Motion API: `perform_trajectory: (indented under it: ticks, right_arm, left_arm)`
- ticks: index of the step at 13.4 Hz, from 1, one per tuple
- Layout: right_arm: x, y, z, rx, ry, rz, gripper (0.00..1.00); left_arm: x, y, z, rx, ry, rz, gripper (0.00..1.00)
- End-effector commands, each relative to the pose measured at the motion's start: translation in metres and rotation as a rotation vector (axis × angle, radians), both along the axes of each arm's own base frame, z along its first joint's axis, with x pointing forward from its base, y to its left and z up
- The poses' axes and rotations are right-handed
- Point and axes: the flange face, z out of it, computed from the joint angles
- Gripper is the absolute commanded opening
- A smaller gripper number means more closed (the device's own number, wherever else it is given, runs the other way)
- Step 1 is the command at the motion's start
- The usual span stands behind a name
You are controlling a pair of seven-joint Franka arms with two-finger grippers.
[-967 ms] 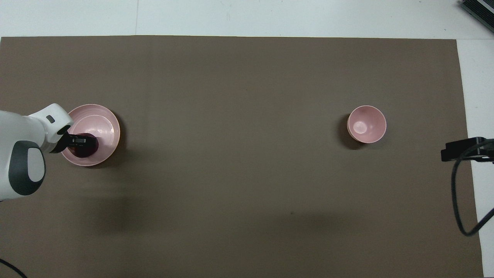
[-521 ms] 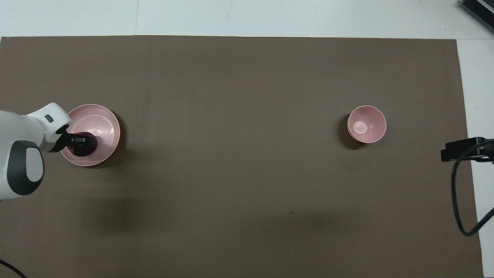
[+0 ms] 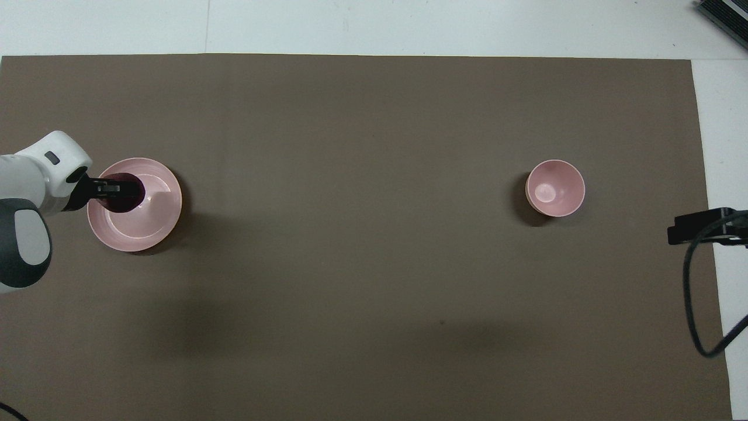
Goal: Move apple from plate to bowl
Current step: 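Lift the apple with the left gripper while the right gripper approaches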
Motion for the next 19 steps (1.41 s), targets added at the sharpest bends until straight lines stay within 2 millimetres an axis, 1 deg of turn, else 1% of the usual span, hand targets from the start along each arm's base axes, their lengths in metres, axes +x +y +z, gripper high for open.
perform_trajectory:
  ticks: [1,3,4,8,9,10,11,12,14,15,16,17,19]
  right_arm:
    - [-0.008,-0.003,0.0,0.007,0.001,0.01,1.0]
    - [-0.008,-0.003,0.0,0.007,0.001,0.012,1.0]
    - [-0.008,-0.003,0.0,0.007,-0.001,0.011,1.0]
    - [-0.008,-0.003,-0.001,0.009,0.001,0.008,1.0]
    - [-0.007,-0.003,-0.002,0.012,0.001,0.006,1.0]
    - [-0.005,0.0,-0.005,0.042,-0.004,0.005,1.0]
    - [-0.003,0.003,-0.009,0.066,-0.012,0.004,1.0]
    - [0.002,0.005,-0.017,0.082,-0.032,0.003,1.0]
    - [0.014,0.018,-0.031,0.138,-0.061,0.012,1.0]
    - [0.02,0.023,-0.038,0.159,-0.074,0.009,1.0]
    - [0.026,0.027,-0.044,0.181,-0.084,0.001,1.0]
    - [0.032,0.031,-0.052,0.22,-0.073,-0.02,1.0]
    - [0.044,0.041,-0.065,0.294,-0.057,-0.104,1.0]
  left_arm:
    - [-0.001,-0.045,0.004,-0.13,-0.003,-0.007,0.0]
    - [-0.004,-0.084,0.004,-0.255,0.001,0.014,0.0]
    - [-0.005,-0.095,0.004,-0.301,0.002,0.022,0.0]
    - [-0.016,-0.156,0.006,-0.558,0.046,0.077,0.0]
    - [-0.019,-0.169,0.01,-0.636,0.059,0.103,0.0]
    - [-0.024,-0.184,0.019,-0.693,0.059,0.113,0.0]
    - [-0.027,-0.194,0.027,-0.727,0.057,0.112,0.0]
    - [-0.03,-0.204,0.044,-0.741,0.033,0.087,0.0]
    - [-0.034,-0.227,0.073,-0.757,-0.002,0.029,0.0]
    - [-0.036,-0.239,0.082,-0.763,-0.01,0.004,0.0]
    - [-0.04,-0.252,0.097,-0.775,-0.027,-0.024,0.0]
    - [-0.047,-0.263,0.106,-0.803,-0.032,-0.032,0.0]
    - [-0.056,-0.28,0.114,-0.84,-0.029,-0.04,0.0]
